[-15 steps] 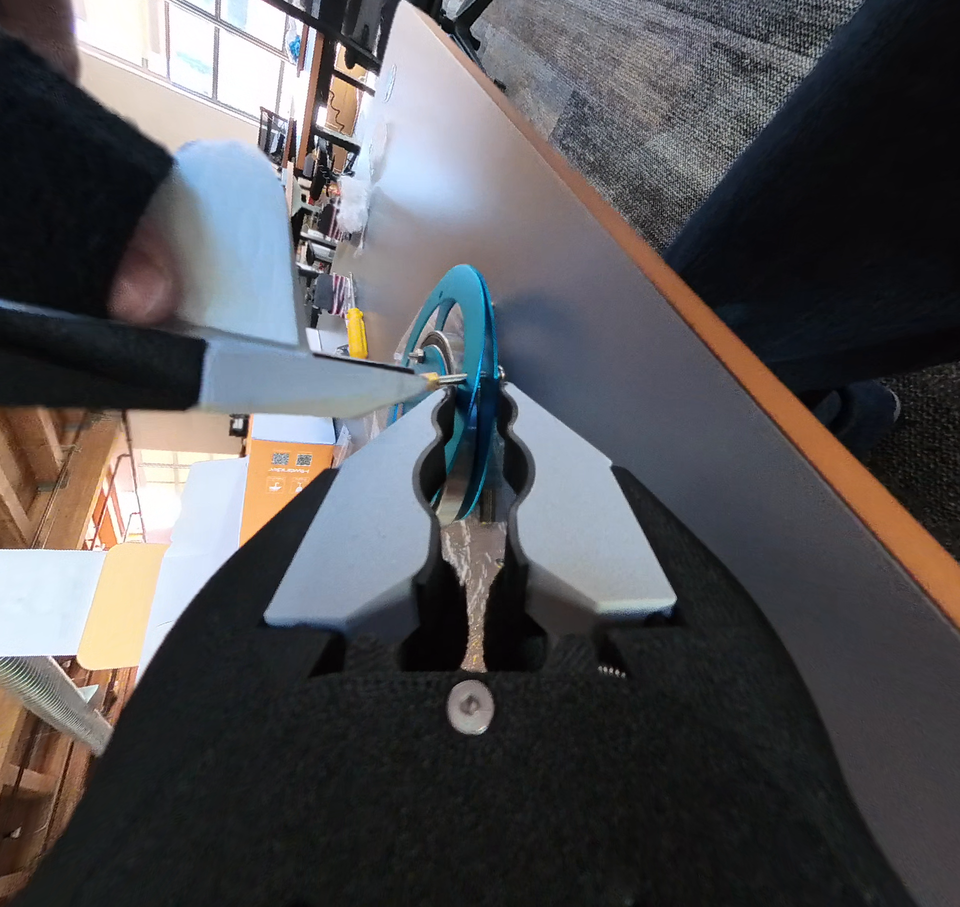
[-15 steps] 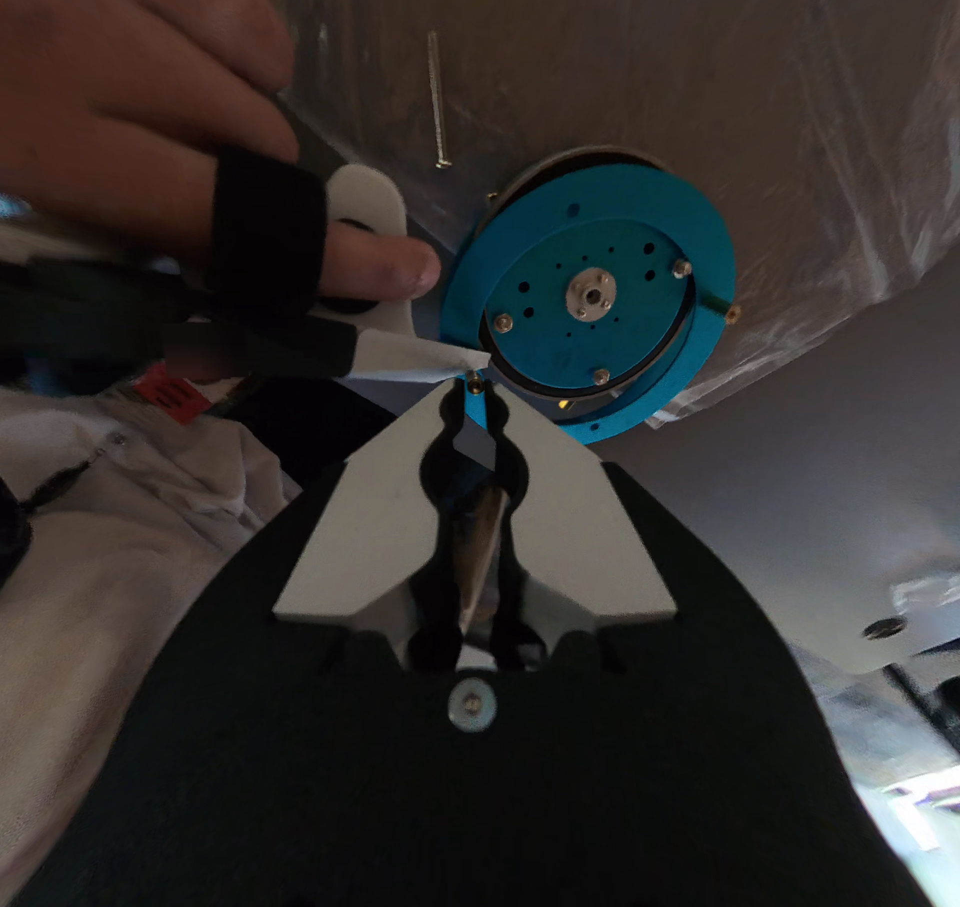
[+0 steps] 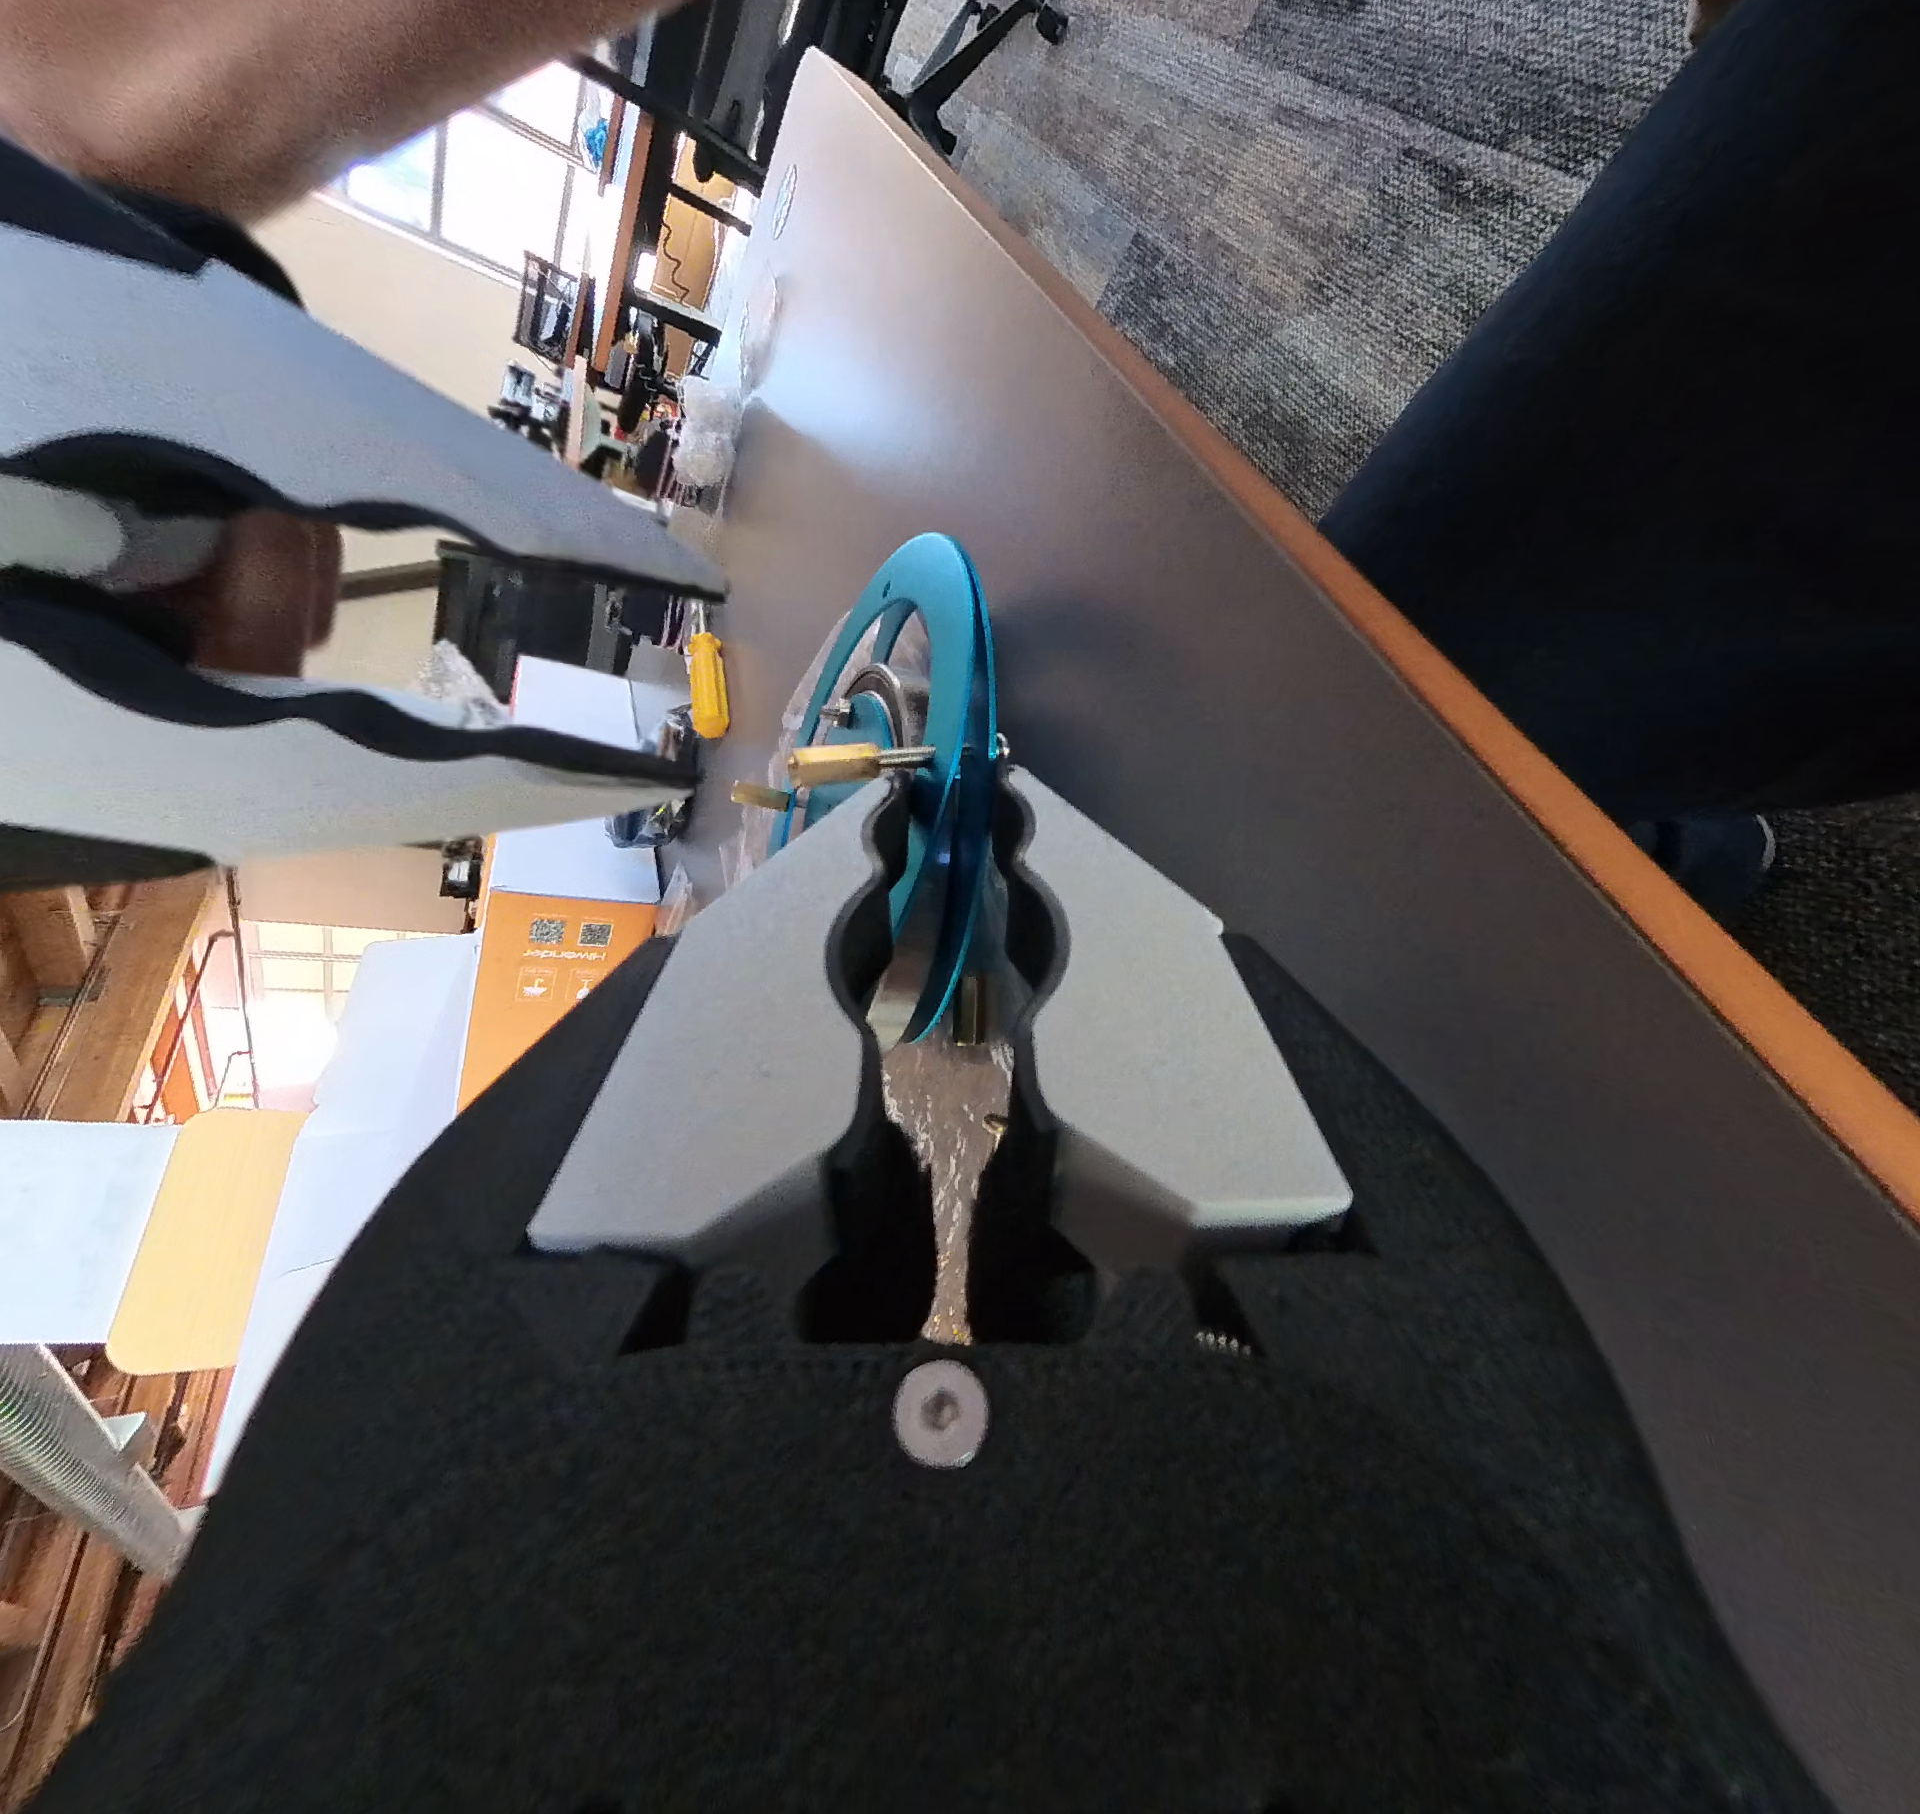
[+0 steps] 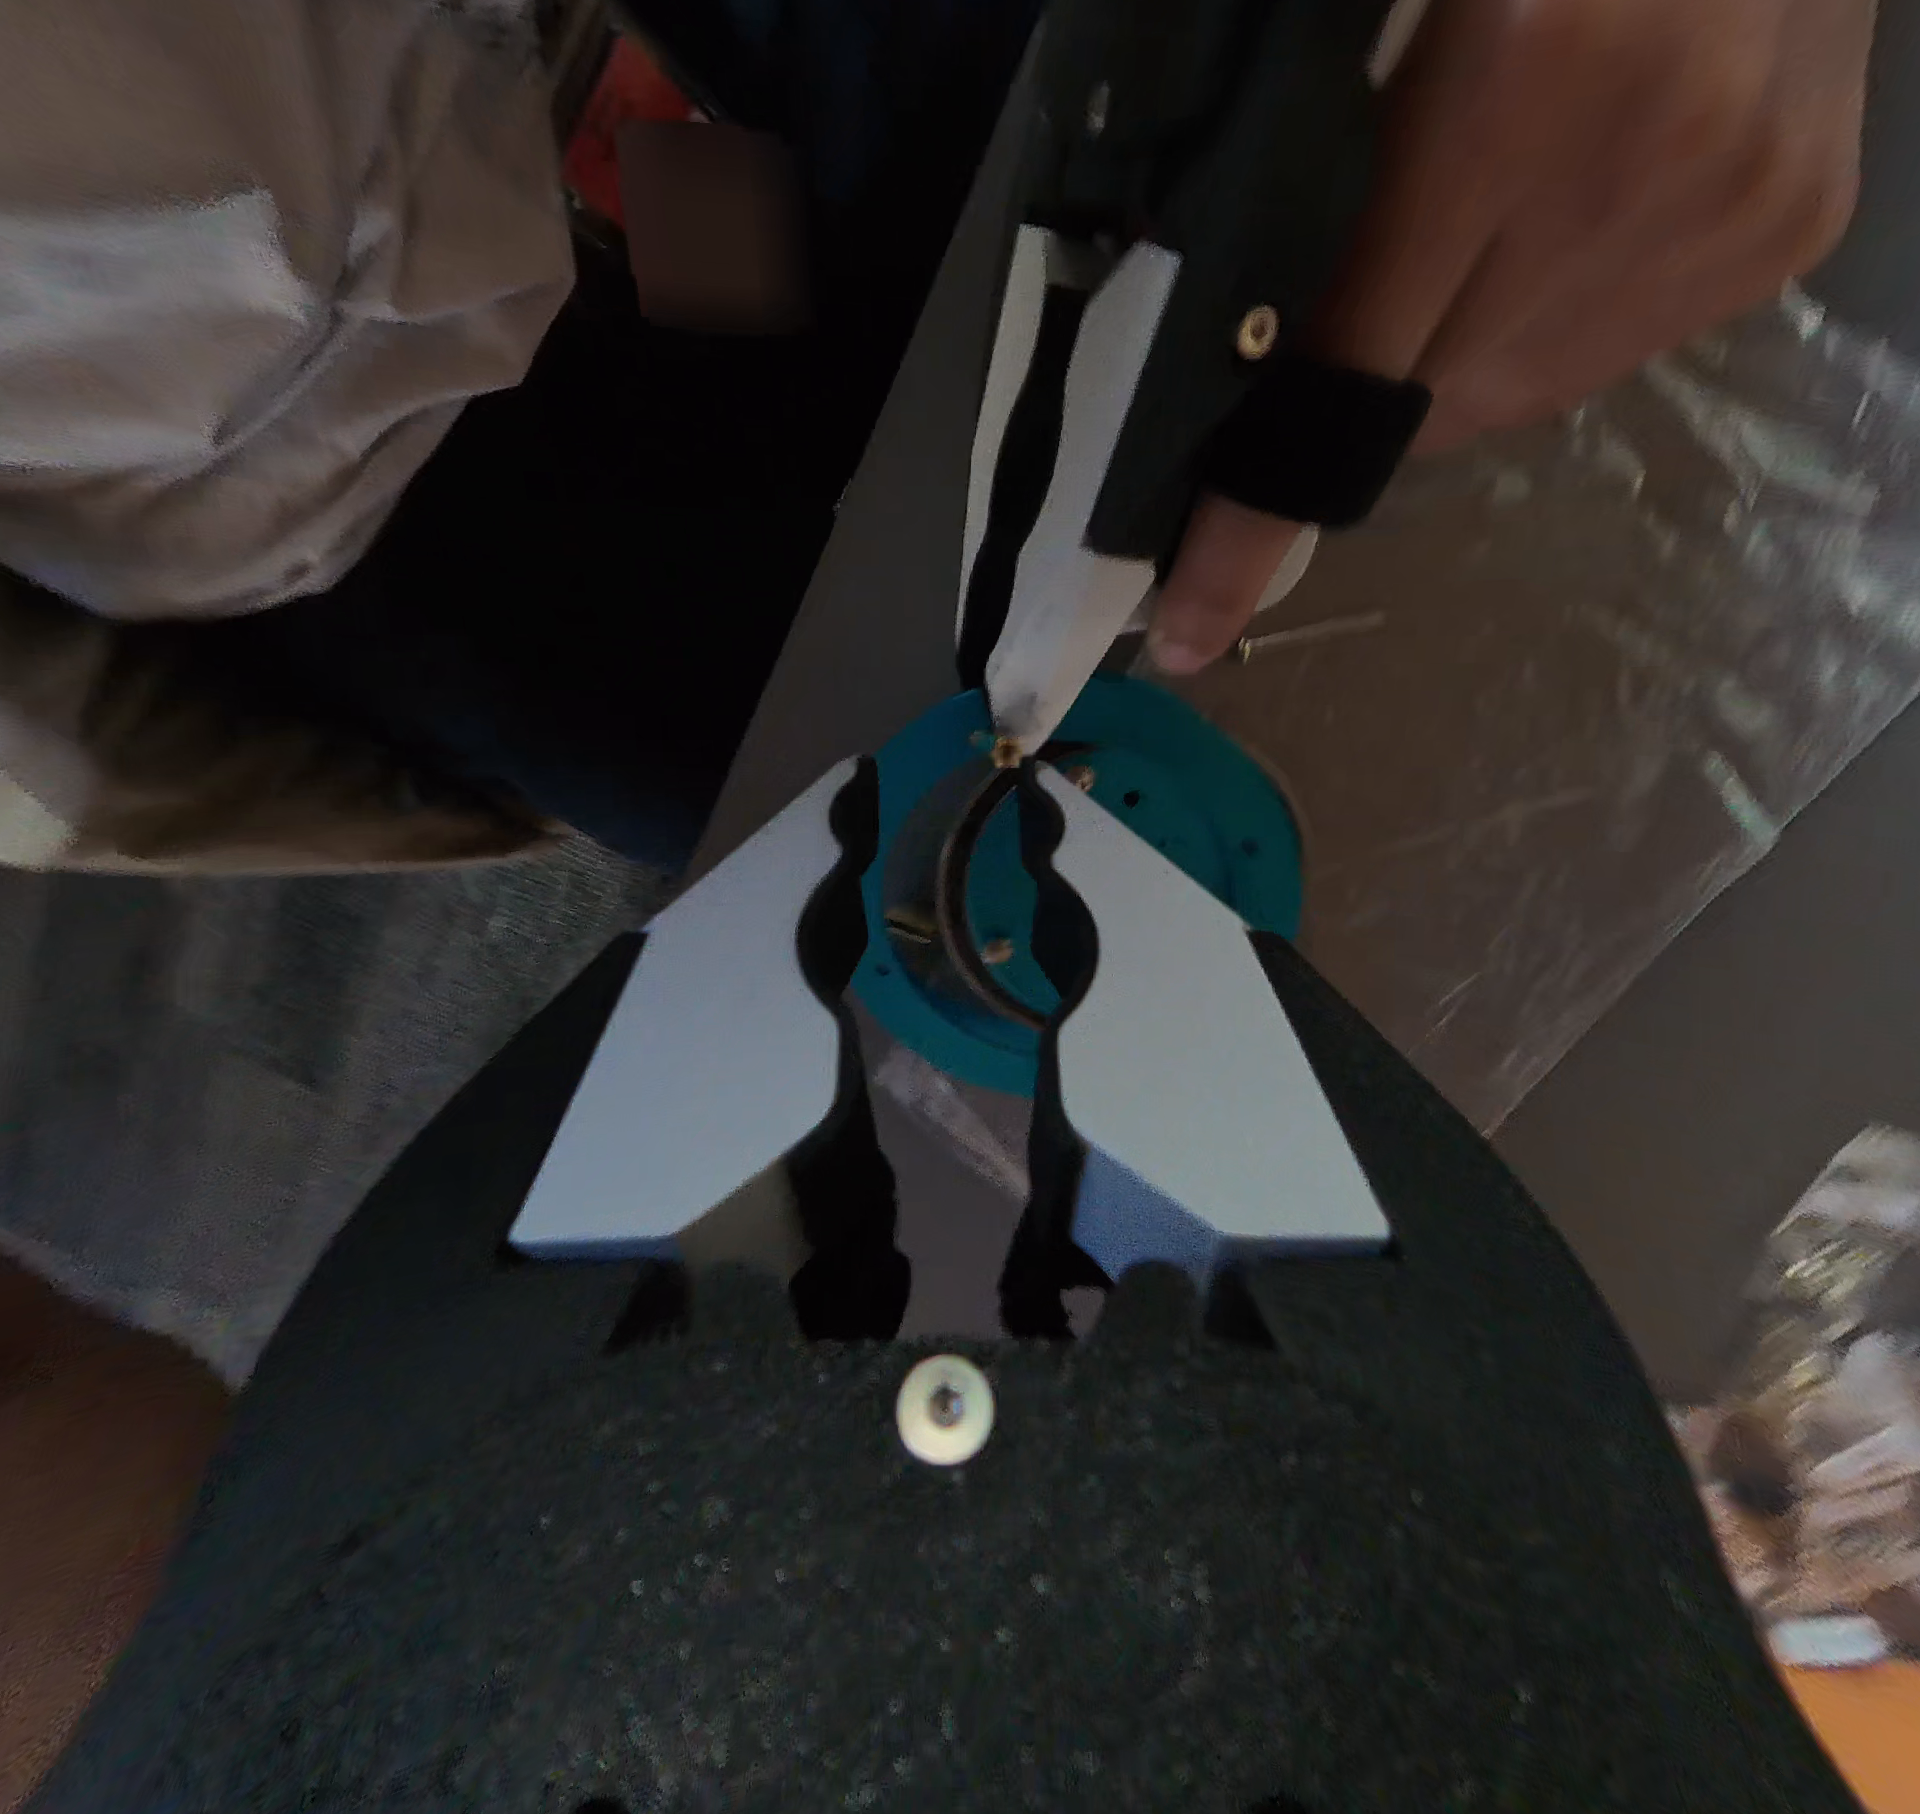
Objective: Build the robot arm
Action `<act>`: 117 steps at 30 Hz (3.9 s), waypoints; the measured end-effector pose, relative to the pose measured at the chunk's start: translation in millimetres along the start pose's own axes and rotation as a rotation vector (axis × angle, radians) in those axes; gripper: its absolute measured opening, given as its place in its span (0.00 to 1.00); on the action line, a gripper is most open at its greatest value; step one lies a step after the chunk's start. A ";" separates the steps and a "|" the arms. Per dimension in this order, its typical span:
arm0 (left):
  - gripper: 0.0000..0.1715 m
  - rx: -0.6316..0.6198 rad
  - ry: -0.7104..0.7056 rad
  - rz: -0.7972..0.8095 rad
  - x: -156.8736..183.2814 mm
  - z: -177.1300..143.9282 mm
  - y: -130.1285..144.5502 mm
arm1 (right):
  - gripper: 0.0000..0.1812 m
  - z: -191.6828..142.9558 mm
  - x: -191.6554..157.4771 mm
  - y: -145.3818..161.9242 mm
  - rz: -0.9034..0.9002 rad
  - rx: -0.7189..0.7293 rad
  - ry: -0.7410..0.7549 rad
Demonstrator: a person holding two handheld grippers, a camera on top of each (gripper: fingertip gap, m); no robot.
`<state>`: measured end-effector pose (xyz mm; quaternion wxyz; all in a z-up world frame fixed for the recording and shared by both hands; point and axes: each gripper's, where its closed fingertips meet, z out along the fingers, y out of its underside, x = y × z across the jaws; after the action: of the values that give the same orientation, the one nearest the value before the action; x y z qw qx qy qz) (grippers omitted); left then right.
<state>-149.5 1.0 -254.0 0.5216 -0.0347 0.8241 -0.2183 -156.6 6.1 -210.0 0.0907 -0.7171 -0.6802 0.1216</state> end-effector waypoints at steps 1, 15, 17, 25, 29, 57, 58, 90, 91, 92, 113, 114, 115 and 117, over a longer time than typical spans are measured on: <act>0.09 0.002 0.001 -0.003 0.0 0.0 -0.2 | 0.12 1.5 2.4 -0.8 -0.060 0.014 -0.019; 0.09 0.029 0.013 -0.039 -1.5 -0.4 0.4 | 0.06 18.5 10.2 6.3 -0.456 -0.040 -0.256; 0.09 0.031 0.013 -0.045 -1.8 -0.3 0.7 | 0.04 20.5 11.2 7.8 -0.446 -0.052 -0.246; 0.09 0.038 0.018 -0.121 -5.5 0.4 2.4 | 0.02 18.8 10.7 11.8 -0.108 -0.100 -0.258; 0.09 0.022 0.016 -0.113 -5.5 0.5 3.4 | 0.02 19.7 9.2 13.0 0.177 -0.135 -0.241; 0.08 0.001 0.010 -0.053 0.0 4.0 -6.3 | 0.02 21.1 -8.2 14.9 1.518 -0.347 0.038; 0.09 0.002 0.010 -0.056 -0.2 3.9 -6.3 | 0.02 20.8 -7.9 14.8 1.510 -0.346 0.039; 0.18 0.037 -0.309 -0.178 -32.2 -0.8 -12.3 | 0.02 -8.1 -2.3 12.1 1.324 0.071 -0.182; 0.19 0.032 -0.323 -0.180 -34.2 -1.3 -12.6 | 0.02 -8.2 -1.8 12.1 1.326 0.077 -0.180; 0.19 0.025 -0.332 -0.187 -35.8 -1.4 -12.7 | 0.02 -8.5 -1.4 12.5 1.326 0.078 -0.177; 0.21 -0.068 -0.340 -0.326 -42.0 5.9 -4.2 | 0.00 -24.2 4.3 10.0 1.316 0.087 -0.081; 0.21 -0.081 -0.341 -0.312 -41.7 6.5 -1.1 | 0.00 -25.5 4.2 11.1 1.297 0.090 -0.067; 0.22 -0.090 -0.339 -0.307 -41.7 7.5 1.5 | 0.00 -27.1 5.3 10.6 1.263 0.115 -0.040; 0.23 -0.096 -0.333 -0.312 -41.9 8.2 3.6 | 0.00 -27.5 2.9 12.3 1.150 0.175 0.037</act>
<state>-122.7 13.5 -223.0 0.6082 -0.2219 0.7207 -0.2479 -136.6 9.2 -187.6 0.0807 -0.9632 -0.1671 0.1946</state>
